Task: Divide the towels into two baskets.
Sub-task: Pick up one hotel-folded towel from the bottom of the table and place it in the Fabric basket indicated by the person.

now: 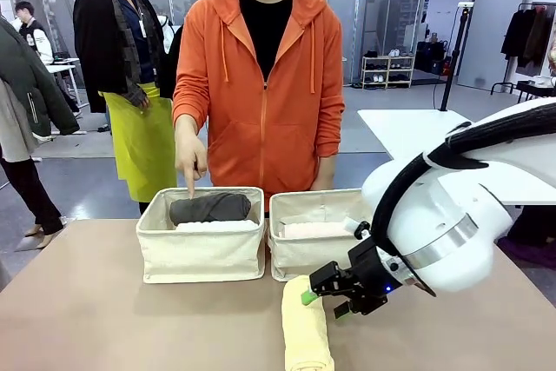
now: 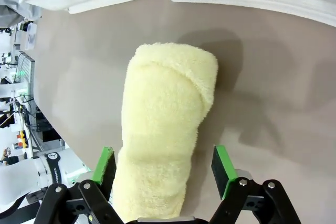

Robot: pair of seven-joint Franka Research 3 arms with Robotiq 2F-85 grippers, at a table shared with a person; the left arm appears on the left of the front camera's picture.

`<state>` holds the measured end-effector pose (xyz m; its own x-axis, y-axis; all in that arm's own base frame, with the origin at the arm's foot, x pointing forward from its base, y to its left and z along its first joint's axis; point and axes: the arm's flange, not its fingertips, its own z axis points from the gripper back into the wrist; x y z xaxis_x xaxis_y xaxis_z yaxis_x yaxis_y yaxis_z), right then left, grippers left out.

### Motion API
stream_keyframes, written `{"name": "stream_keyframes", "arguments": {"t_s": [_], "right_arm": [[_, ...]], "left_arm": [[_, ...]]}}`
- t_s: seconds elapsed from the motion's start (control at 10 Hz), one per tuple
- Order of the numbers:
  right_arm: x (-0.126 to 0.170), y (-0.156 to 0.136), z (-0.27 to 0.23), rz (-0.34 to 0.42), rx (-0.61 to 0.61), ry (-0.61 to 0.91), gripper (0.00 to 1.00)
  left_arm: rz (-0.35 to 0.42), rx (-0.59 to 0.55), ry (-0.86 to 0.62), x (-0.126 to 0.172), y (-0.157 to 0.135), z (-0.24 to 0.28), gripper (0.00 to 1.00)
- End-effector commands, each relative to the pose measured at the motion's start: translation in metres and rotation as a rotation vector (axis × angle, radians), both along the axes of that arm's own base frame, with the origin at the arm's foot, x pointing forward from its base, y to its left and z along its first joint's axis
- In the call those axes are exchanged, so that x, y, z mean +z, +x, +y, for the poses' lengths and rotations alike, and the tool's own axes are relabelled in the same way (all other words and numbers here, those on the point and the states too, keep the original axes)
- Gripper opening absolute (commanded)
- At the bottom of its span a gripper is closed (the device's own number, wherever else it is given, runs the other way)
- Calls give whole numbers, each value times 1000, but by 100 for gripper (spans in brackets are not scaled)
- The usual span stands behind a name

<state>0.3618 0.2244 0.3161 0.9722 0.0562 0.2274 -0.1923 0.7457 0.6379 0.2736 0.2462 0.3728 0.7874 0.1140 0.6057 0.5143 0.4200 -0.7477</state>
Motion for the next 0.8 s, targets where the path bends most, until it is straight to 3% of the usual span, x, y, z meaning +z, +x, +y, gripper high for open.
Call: {"name": "stream_keyframes", "arguments": {"t_s": [0.0, 0.4, 0.5, 0.6, 0.7], "right_arm": [[-9, 5, 25, 18, -38, -6, 93], [-24, 2, 47, 61, 19, -46, 93], [-24, 1, 48, 54, 45, -50, 77], [-24, 0, 48, 53, 38, -55, 73], [-24, 0, 48, 56, 36, -67, 57]], "left_arm": [[6, 13, -2, 4, -2, 1, 100], [6, 13, -2, 4, -2, 1, 100], [6, 13, -2, 4, -2, 1, 100], [6, 13, -2, 4, -2, 1, 100], [6, 13, -2, 4, -2, 1, 100]]}}
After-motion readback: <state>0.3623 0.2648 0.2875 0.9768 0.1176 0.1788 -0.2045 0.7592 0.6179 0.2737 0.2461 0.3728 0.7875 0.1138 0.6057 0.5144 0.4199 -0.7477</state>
